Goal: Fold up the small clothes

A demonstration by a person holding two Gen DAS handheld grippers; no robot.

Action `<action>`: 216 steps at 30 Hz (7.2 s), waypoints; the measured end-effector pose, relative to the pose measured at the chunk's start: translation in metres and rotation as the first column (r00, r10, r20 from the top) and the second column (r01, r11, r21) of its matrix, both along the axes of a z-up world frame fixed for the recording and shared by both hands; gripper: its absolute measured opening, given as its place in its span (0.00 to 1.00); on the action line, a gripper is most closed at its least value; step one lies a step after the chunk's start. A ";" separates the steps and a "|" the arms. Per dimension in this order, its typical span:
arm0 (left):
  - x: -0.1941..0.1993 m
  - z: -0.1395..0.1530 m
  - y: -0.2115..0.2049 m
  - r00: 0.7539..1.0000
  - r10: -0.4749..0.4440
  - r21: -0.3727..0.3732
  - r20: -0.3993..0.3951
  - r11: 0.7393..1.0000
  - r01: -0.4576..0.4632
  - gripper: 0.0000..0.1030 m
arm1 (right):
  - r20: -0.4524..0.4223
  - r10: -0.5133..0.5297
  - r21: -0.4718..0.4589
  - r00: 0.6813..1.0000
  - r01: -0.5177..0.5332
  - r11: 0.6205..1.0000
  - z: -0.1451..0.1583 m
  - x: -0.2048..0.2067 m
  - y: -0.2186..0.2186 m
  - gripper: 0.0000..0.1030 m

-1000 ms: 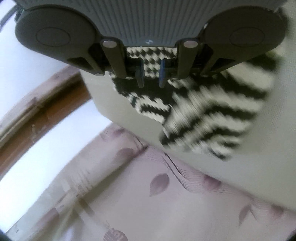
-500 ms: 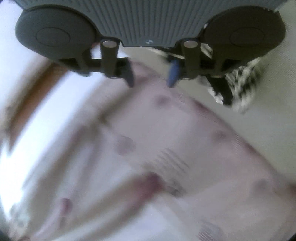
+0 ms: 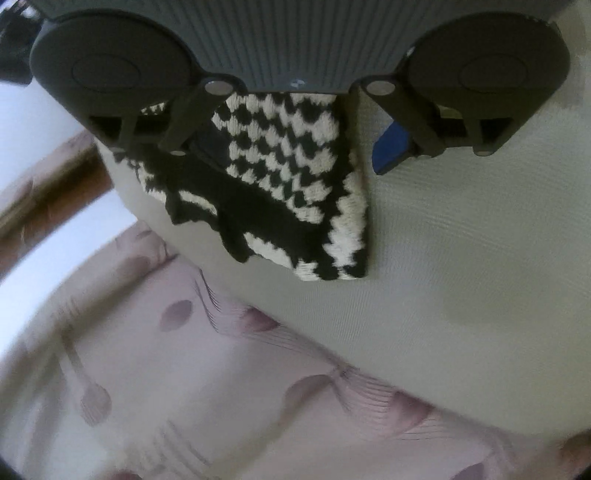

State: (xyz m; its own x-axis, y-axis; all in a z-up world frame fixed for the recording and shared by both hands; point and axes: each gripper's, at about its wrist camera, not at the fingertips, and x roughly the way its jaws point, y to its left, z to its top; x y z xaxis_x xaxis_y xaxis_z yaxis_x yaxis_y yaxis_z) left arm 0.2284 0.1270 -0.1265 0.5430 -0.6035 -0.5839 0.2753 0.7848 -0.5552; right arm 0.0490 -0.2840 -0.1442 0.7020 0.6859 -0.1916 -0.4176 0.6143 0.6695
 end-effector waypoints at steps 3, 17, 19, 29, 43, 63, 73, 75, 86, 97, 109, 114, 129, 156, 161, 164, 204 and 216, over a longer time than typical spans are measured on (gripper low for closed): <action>0.000 -0.006 -0.014 0.999 0.000 0.023 -0.051 1.000 0.001 0.15 | 0.007 -0.007 0.017 1.000 0.007 1.000 -0.001 -0.006 -0.006 0.81; -0.070 0.092 -0.210 0.997 -0.069 -0.137 0.047 0.988 0.075 0.15 | 0.063 -0.189 0.299 0.980 0.162 0.940 0.000 -0.055 -0.115 0.81; -0.070 0.072 -0.242 0.996 -0.093 -0.146 -0.001 0.985 0.092 0.15 | 0.048 -0.210 0.320 0.977 0.184 0.930 -0.002 -0.059 -0.129 0.81; -0.084 0.036 -0.240 0.994 -0.110 -0.352 -0.001 0.930 0.103 0.95 | 0.009 -0.193 0.350 0.981 0.178 0.920 -0.011 -0.050 -0.153 0.81; -0.131 -0.002 -0.168 0.940 -0.088 -0.043 0.328 0.993 0.107 0.96 | -0.085 -0.176 0.156 0.981 0.187 0.970 -0.008 0.022 -0.129 0.81; -0.147 -0.029 -0.156 0.931 -0.033 -0.116 0.365 0.990 0.081 1.00 | 0.055 -0.320 -0.272 0.946 0.323 0.907 0.048 0.044 -0.138 0.11; -0.143 -0.032 -0.155 0.939 -0.007 -0.110 0.345 0.993 0.048 1.00 | 0.018 -0.436 -0.375 0.900 0.410 0.831 0.016 0.036 -0.180 0.06; -0.145 -0.028 -0.156 0.932 -0.010 -0.107 0.363 0.993 0.053 1.00 | -0.004 -0.409 -0.321 0.912 0.386 0.865 0.017 0.037 -0.183 0.07; -0.153 -0.001 -0.209 0.856 -0.132 0.013 0.500 0.989 0.145 0.83 | -0.152 -0.312 -0.154 0.938 0.289 0.945 0.016 0.062 -0.180 0.53; -0.159 -0.009 -0.234 0.855 -0.163 -0.003 0.493 0.982 0.189 0.95 | 0.110 -0.332 -0.448 0.937 0.345 0.825 0.048 0.051 -0.162 0.14; -0.155 -0.025 -0.229 0.883 -0.153 0.040 0.443 0.988 0.151 0.90 | -0.042 -0.375 -0.011 0.926 0.375 0.927 0.015 -0.009 -0.227 0.77; -0.172 -0.018 -0.223 0.868 -0.159 0.064 0.471 0.987 0.147 0.91 | -0.024 -0.326 -0.161 0.945 0.318 0.934 0.020 -0.047 -0.200 0.78; -0.189 -0.017 -0.217 0.863 -0.219 0.251 0.455 0.961 0.112 0.72 | -0.131 -0.314 -0.136 0.940 0.297 0.945 -0.025 -0.062 -0.182 0.13; -0.133 -0.016 -0.259 0.886 -0.162 0.059 0.434 0.987 0.151 0.39 | -0.039 -0.273 -0.322 0.961 0.246 0.914 0.008 0.010 -0.164 0.20; -0.127 -0.020 -0.259 0.888 -0.160 0.025 0.432 0.986 0.165 0.39 | 0.076 -0.204 -0.342 0.976 0.218 0.914 0.069 0.026 -0.142 0.22; -0.129 -0.021 -0.257 0.891 -0.158 0.004 0.425 0.985 0.173 0.39 | 0.055 -0.092 -0.375 0.994 0.106 0.921 0.083 0.058 -0.113 0.22; -0.141 -0.002 -0.272 0.882 -0.185 0.141 0.433 0.981 0.137 0.42 | 0.146 -0.247 -0.523 0.958 0.287 0.803 0.037 -0.016 -0.115 0.23; -0.148 0.000 -0.285 0.862 -0.215 0.239 0.459 0.964 0.114 0.47 | 0.166 -0.263 -0.544 0.950 0.311 0.779 -0.001 -0.046 -0.119 0.22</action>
